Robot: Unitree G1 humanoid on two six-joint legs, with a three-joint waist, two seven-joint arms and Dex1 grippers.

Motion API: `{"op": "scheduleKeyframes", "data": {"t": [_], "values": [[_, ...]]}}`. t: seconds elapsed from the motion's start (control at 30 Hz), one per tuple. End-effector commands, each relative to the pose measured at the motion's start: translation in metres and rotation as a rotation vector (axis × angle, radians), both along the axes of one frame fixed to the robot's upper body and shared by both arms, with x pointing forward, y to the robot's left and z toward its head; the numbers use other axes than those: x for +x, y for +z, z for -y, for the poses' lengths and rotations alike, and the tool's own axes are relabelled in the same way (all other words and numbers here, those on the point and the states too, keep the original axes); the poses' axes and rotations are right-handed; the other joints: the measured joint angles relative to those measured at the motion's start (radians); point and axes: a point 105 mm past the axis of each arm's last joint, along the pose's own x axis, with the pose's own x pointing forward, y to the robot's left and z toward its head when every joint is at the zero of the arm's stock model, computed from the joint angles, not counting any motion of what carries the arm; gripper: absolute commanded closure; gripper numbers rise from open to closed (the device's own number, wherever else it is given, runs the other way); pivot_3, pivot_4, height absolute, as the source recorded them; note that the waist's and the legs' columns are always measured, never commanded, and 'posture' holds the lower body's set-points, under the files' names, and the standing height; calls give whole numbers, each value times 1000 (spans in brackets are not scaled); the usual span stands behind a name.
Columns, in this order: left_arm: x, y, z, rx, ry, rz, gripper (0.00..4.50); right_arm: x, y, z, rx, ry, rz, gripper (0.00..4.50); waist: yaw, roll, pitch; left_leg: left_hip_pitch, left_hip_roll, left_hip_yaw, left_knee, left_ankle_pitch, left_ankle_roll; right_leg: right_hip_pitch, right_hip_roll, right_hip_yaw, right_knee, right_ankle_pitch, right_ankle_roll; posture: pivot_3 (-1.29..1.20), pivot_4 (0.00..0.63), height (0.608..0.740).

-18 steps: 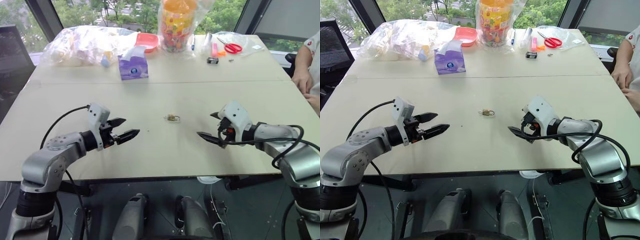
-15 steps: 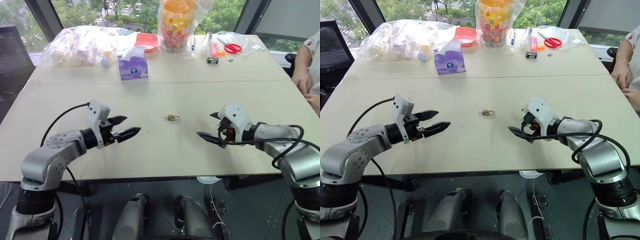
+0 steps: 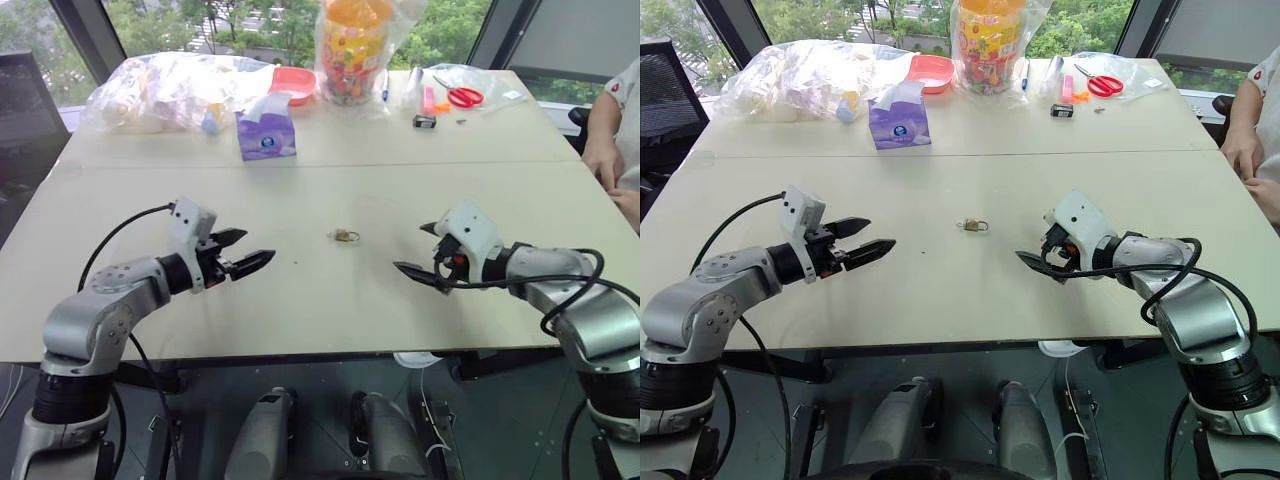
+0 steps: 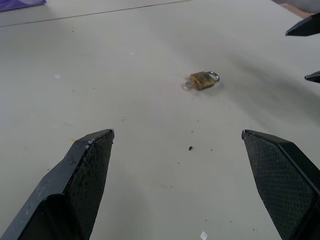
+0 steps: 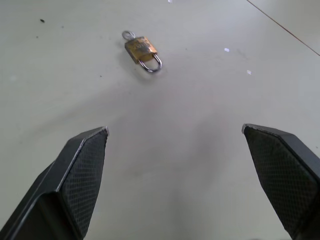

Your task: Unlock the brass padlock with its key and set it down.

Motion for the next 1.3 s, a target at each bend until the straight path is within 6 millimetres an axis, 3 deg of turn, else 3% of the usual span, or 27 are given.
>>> {"op": "scheduleKeyframes", "data": {"t": [0.03,0.13,0.33,0.6,0.87,0.97,1.17,1.27,1.3], "values": [[4,20,-12,90,-56,81,209,20,20,-28,-2,53,56,23,-6,0,0,1,1,1,0,0,-1,0,1,0,0,1,-2,0,150,740],[-5,39,-9,66,-186,85,209,35,25,-52,-9,124,52,23,-6,0,0,2,3,1,0,1,-1,-1,2,0,0,2,-3,0,150,740],[-16,58,-8,100,-293,79,209,57,5,-80,-82,241,-41,23,2,0,0,0,2,2,-2,1,-1,-1,2,0,-1,1,-2,0,150,740],[-23,50,-3,60,-266,72,209,78,-18,-84,-50,269,-176,23,-7,0,0,2,2,4,-2,2,-2,-1,2,2,1,4,2,0,150,740],[-20,44,-2,42,-232,68,209,85,-31,-94,-58,287,-190,23,-25,0,0,4,3,4,-2,3,-4,-1,3,3,7,4,2,0,150,740],[-17,42,-1,41,-228,65,209,86,-37,-98,-73,305,-187,887,-28,0,0,5,3,4,-1,3,-5,-3,3,4,11,4,2,0,150,740],[-10,37,1,26,-228,52,209,84,-40,-106,-82,341,-166,3747,-28,0,0,8,4,4,-2,5,-7,-3,6,6,15,3,1,0,150,740],[-3,38,2,-14,-222,47,209,83,-32,-106,-81,357,-110,3816,-28,0,0,8,5,4,-1,5,-8,-3,6,7,15,3,-1,0,150,740],[0,39,3,-44,-225,43,209,82,-21,-106,-102,382,-17,3816,-25,0,0,8,5,5,-1,5,-8,-3,6,8,15,3,-1,0,150,740]]}}
